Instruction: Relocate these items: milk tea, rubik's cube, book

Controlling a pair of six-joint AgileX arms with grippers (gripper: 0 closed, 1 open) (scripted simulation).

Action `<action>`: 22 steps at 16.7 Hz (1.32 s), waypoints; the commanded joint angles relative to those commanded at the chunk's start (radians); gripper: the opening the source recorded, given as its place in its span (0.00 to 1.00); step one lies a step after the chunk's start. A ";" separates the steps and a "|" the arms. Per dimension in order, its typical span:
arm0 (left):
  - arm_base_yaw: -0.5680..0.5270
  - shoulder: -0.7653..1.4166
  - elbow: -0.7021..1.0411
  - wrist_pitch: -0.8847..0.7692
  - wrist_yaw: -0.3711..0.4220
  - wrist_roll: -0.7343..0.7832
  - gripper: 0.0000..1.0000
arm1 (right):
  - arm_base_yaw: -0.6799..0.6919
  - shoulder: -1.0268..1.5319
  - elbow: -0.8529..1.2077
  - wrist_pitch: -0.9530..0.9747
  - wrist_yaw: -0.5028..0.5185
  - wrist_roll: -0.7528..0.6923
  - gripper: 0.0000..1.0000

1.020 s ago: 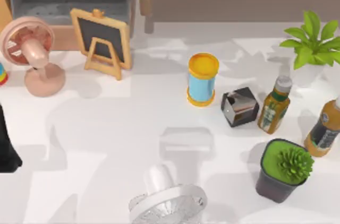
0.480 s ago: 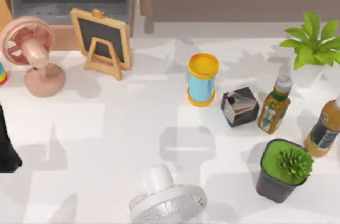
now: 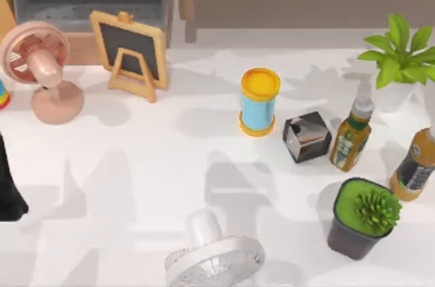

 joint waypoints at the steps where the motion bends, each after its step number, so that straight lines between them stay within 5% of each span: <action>1: 0.000 0.000 0.000 0.000 0.000 0.000 1.00 | 0.011 -0.082 -0.078 -0.004 0.009 -0.001 1.00; 13: 0.000 0.000 0.000 0.000 0.000 0.000 1.00 | 0.127 -0.956 -0.921 -0.048 0.105 -0.007 1.00; 22: 0.000 0.000 0.000 0.000 0.000 0.000 1.00 | 0.139 -1.042 -1.003 -0.052 0.116 -0.008 1.00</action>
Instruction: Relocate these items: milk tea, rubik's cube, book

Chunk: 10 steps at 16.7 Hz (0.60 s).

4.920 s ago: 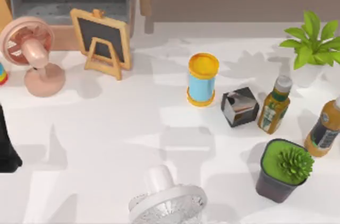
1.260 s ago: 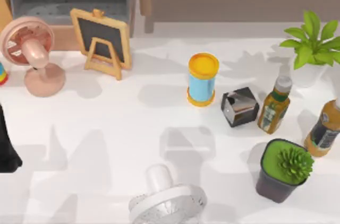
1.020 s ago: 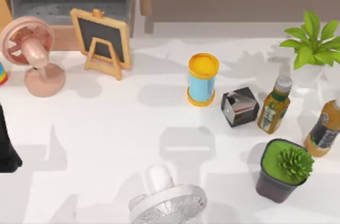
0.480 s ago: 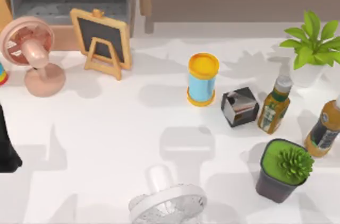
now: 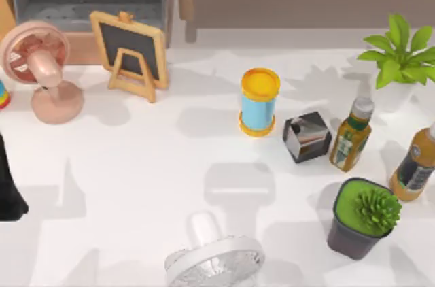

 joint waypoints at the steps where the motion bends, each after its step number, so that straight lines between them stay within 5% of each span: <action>1: -0.003 0.010 0.010 0.006 0.000 0.000 1.00 | 0.000 0.000 0.000 0.000 0.000 0.000 1.00; 10: -0.083 0.574 0.428 0.224 -0.056 -0.002 1.00 | 0.000 0.000 0.000 0.000 0.000 0.000 1.00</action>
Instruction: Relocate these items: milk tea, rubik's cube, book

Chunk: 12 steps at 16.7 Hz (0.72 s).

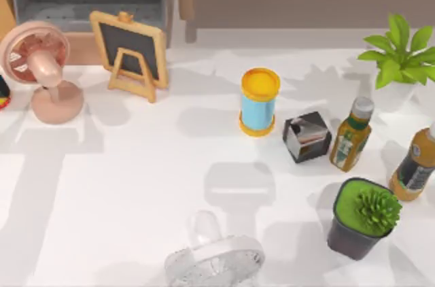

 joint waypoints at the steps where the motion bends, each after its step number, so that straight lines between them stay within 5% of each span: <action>1: -0.011 0.106 0.066 0.033 -0.011 0.000 1.00 | 0.000 0.000 0.000 0.000 0.000 0.000 1.00; 12: -0.121 1.179 0.718 0.368 -0.114 -0.004 1.00 | 0.000 0.000 0.000 0.000 0.000 0.000 1.00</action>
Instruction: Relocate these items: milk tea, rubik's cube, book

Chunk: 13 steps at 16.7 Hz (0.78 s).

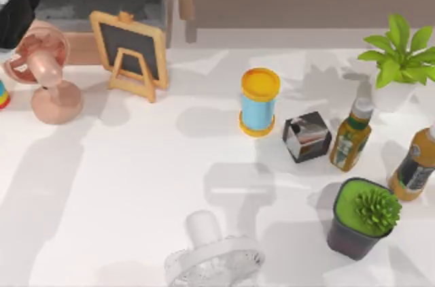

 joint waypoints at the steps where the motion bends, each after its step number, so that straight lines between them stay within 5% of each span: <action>1: -0.006 0.052 0.036 0.019 -0.005 -0.001 1.00 | 0.000 0.000 0.000 0.000 0.000 0.000 1.00; 13: -0.014 0.184 0.153 0.043 -0.009 -0.003 1.00 | 0.000 0.000 0.000 0.000 0.000 0.000 1.00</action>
